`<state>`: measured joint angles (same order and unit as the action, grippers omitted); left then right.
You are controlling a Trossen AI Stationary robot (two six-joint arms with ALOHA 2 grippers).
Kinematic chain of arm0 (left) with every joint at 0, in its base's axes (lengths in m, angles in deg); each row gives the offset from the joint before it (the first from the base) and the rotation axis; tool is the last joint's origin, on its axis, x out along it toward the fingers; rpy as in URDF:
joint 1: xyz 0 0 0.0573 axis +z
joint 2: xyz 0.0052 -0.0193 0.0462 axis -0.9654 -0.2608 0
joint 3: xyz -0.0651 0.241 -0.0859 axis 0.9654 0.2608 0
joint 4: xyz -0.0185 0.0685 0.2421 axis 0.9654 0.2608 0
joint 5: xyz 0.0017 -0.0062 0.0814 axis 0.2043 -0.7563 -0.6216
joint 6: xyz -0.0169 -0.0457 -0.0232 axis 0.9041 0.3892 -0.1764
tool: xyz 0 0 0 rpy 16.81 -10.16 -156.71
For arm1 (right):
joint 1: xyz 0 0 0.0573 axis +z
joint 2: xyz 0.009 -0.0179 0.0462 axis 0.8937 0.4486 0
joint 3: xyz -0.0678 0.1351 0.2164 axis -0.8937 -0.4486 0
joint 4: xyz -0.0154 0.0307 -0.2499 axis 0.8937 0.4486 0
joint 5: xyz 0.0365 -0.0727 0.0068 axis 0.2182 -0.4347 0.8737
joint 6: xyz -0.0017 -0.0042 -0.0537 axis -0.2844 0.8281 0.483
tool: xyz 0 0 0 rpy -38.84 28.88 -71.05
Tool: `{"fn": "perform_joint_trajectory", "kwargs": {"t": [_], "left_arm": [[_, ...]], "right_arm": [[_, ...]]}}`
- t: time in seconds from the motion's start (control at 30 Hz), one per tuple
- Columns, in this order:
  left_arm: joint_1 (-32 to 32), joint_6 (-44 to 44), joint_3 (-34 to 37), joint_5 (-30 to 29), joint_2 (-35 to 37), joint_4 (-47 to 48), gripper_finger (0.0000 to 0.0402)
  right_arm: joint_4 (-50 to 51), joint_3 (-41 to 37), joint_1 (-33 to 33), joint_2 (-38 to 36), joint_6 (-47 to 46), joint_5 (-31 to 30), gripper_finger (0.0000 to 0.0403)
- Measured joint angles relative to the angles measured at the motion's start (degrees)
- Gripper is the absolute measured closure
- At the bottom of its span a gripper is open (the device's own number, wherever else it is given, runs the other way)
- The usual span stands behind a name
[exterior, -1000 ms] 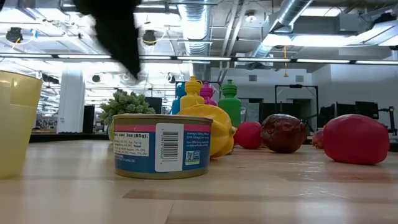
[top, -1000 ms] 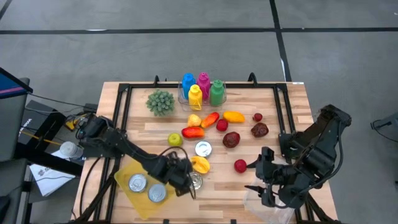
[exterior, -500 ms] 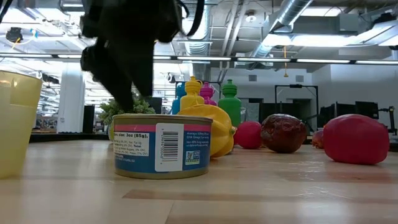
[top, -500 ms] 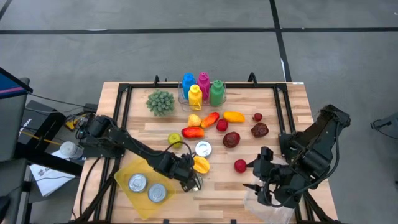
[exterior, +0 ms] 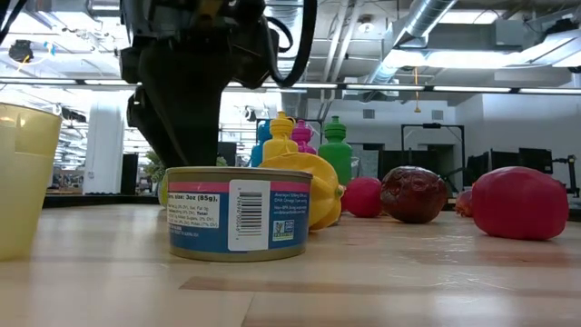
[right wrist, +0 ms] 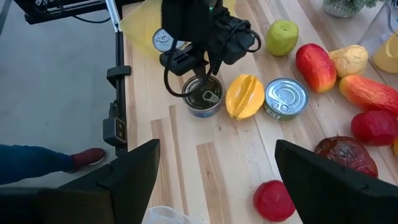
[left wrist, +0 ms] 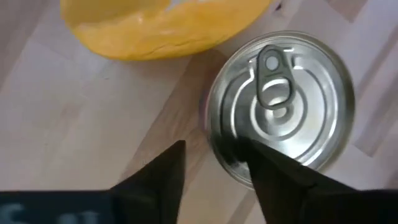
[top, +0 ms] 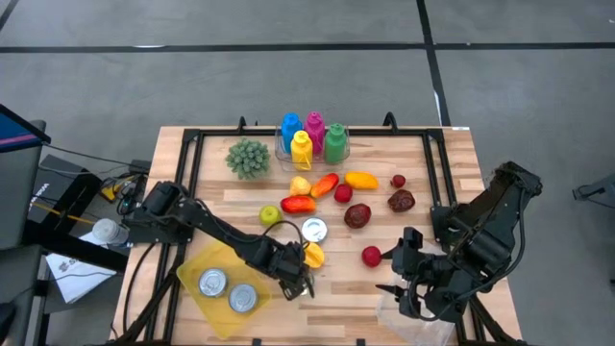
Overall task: Pick & Place Food Item
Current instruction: Put the blue and pink tuna can into the yellow bin
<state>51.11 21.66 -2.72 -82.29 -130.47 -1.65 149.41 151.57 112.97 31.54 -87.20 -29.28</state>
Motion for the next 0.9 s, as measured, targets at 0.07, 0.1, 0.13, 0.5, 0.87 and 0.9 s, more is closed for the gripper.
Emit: {"fn": "perform_joint_trajectory", "kwargs": {"t": [0.07,0.1,0.13,0.5,0.87,0.9], "left_arm": [[0.8,-0.1,0.1,1.6,0.3,0.1,0.0282],[1.1,-0.1,0.1,2.0,0.5,0.1,0.0303],[1.4,-0.1,0.1,2.3,0.6,0.2,0.0325],[4.2,-1.2,0.4,2.1,1.8,0.3,0.0401],[4.3,-1.5,0.5,-1.4,9.4,2.2,0.0401],[4.3,-1.5,0.4,-1.5,10.1,2.3,0.0401]], "right_arm": [[0.0,0.0,0.0,0.0,0.0,0.0,0.0091],[0.0,0.0,0.0,0.0,0.0,0.0,0.0091],[0.1,0.0,0.0,0.0,0.0,0.0,0.0091],[0.1,0.0,0.0,0.0,0.0,0.0,0.0091],[0.1,0.0,0.0,0.0,0.1,0.0,0.0091],[0.1,0.0,0.0,0.0,0.2,0.0,0.0091]]}}
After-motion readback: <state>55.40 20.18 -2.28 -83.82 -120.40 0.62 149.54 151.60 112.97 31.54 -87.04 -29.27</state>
